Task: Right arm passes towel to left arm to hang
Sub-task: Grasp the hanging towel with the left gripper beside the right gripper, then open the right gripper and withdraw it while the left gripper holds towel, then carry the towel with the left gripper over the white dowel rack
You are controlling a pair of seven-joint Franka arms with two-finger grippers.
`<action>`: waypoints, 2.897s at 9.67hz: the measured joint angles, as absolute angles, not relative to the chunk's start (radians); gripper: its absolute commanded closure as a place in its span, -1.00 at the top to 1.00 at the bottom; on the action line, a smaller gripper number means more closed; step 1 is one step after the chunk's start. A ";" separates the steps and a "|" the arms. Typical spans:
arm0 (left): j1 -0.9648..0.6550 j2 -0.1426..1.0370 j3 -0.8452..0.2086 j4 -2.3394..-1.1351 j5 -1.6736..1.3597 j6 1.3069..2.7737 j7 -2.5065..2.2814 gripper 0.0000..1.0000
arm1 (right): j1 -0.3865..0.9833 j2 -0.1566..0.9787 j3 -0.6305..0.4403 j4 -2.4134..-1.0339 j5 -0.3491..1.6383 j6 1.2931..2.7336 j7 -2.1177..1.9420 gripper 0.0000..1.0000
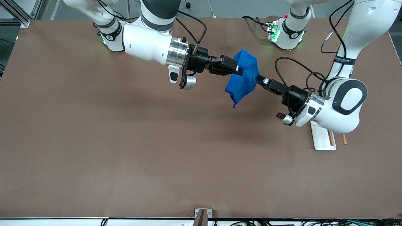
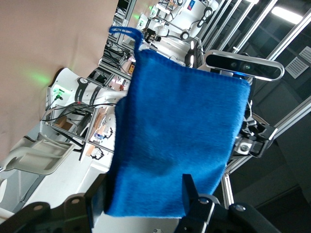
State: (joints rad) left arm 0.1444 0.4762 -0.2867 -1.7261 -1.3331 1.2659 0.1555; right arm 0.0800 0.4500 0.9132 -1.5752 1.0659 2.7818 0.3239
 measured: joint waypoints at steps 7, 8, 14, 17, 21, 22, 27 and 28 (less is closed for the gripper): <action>0.149 0.488 -0.288 -1.694 -1.408 1.265 0.145 -1.00 | 0.080 0.450 0.913 -1.563 1.066 2.783 0.324 -1.00; 0.151 0.486 -0.288 -1.663 -1.409 1.265 0.111 -1.00 | 0.080 0.451 0.913 -1.563 1.066 2.783 0.324 -1.00; 0.165 0.482 -0.279 -1.503 -1.350 1.266 -0.015 -1.00 | 0.036 0.452 0.905 -1.594 1.038 2.744 0.316 1.00; 0.162 0.481 -0.279 -1.427 -1.245 1.270 -0.074 -1.00 | -0.107 0.442 0.840 -1.618 0.776 2.437 0.307 1.00; 0.160 0.480 -0.279 -1.372 -0.951 1.365 -0.120 -1.00 | -0.122 0.371 0.575 -1.618 0.277 2.130 0.312 1.00; 0.156 0.479 -0.282 -1.355 -0.842 1.389 -0.138 -1.00 | -0.121 0.358 0.515 -1.618 0.186 2.107 0.313 1.00; 0.152 0.420 -0.287 -1.312 -0.379 1.437 -0.260 -0.99 | -0.123 0.255 0.227 -1.610 0.013 2.044 0.307 1.00; 0.155 0.398 -0.285 -1.311 -0.299 1.440 -0.275 -0.99 | -0.125 0.220 0.180 -1.600 -0.009 1.989 0.295 1.00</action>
